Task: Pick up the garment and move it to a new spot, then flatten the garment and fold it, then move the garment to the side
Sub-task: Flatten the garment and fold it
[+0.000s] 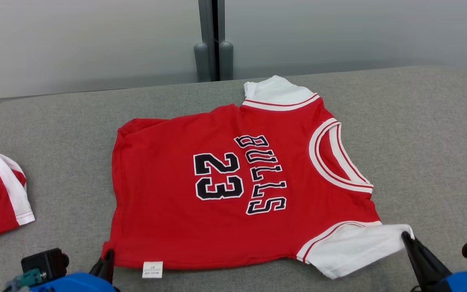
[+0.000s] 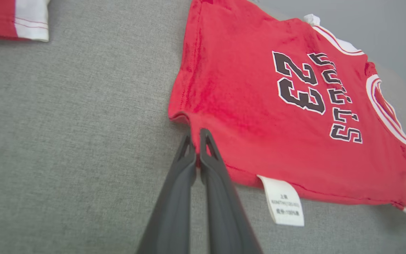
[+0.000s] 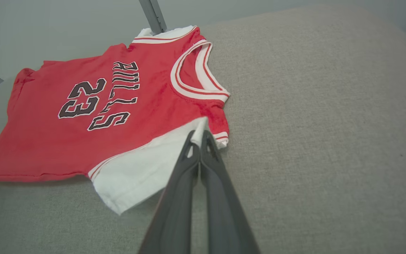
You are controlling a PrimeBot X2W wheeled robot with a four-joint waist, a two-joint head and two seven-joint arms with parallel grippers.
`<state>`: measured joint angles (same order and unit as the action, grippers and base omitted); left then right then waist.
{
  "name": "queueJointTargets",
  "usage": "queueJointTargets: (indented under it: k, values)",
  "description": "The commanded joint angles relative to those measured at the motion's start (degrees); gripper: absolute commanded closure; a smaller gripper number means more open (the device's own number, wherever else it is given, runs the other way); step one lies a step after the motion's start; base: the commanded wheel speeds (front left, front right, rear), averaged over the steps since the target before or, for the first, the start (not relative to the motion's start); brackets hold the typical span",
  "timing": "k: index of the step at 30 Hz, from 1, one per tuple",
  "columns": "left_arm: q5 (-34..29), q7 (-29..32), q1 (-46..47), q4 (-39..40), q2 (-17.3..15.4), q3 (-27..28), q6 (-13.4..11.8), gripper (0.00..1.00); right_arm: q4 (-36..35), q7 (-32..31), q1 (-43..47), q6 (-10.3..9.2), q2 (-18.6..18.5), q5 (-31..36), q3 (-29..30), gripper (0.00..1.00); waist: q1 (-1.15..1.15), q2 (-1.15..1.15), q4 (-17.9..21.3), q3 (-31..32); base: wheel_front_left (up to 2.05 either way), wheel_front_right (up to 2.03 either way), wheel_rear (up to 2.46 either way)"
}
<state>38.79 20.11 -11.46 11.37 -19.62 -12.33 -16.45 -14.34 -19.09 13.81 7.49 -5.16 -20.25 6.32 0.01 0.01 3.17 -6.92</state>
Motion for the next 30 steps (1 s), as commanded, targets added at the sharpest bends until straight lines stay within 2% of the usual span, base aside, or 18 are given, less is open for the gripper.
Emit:
queueJointTargets:
  k: [1, 8, 15, 21, 28, 29, 30]
  values:
    - [0.23, 0.4, 1.3, -0.38, -0.1, -0.03, 0.43, 1.0, 0.62, 0.07, -1.37, 0.0, -0.64, -0.34, 0.01, 1.0, -0.01, -0.01, -0.74, -0.85, 0.0, 0.0, 0.0]
    - [5.85, 4.55, 8.15, -6.69, 0.06, 0.61, 4.44, 1.0, 10.34, 1.93, -15.08, 0.0, -5.44, -2.48, -4.47, 1.0, -0.01, -0.01, -0.91, -3.85, 0.0, 0.0, 0.0]
    - [10.79, 7.52, 13.79, -11.44, -0.81, 2.33, 8.18, 1.0, 23.59, 5.48, -28.64, 0.0, -9.19, -5.6, -8.87, 1.0, -0.01, -0.01, -1.48, -5.07, 0.0, 0.0, 0.0]
    - [12.41, 9.29, 19.62, -16.68, -0.14, 1.67, 10.17, 1.0, 35.68, 9.15, -38.2, 0.0, -9.84, -8.3, -11.69, 1.0, -0.01, -0.01, -2.59, -6.65, 0.0, 0.0, 0.0]
    - [12.66, 7.87, 24.58, -23.31, 1.61, 0.88, 12.06, 1.0, 46.46, 15.5, -45.19, 0.0, -9.57, -10.98, -15.43, 1.0, -0.01, -0.01, -2.85, -8.34, 0.0, 0.0, 0.0]
    - [12.79, 7.35, 24.76, -24.08, 1.88, 1.0, 12.37, 0.98, 47.48, 16.91, -45.84, 0.0, -9.55, -10.87, -16.06, 0.95, -0.01, -0.01, -2.74, -8.44, 0.0, 0.0, 0.0]
    - [13.3, 6.57, 24.8, -24.53, 2.49, 1.3, 12.69, 0.51, 48.4, 18.09, -46.26, 0.0, -9.38, -11.41, -16.67, 0.51, -0.01, -0.01, -2.69, -8.5, 0.0, 0.0, 0.0]
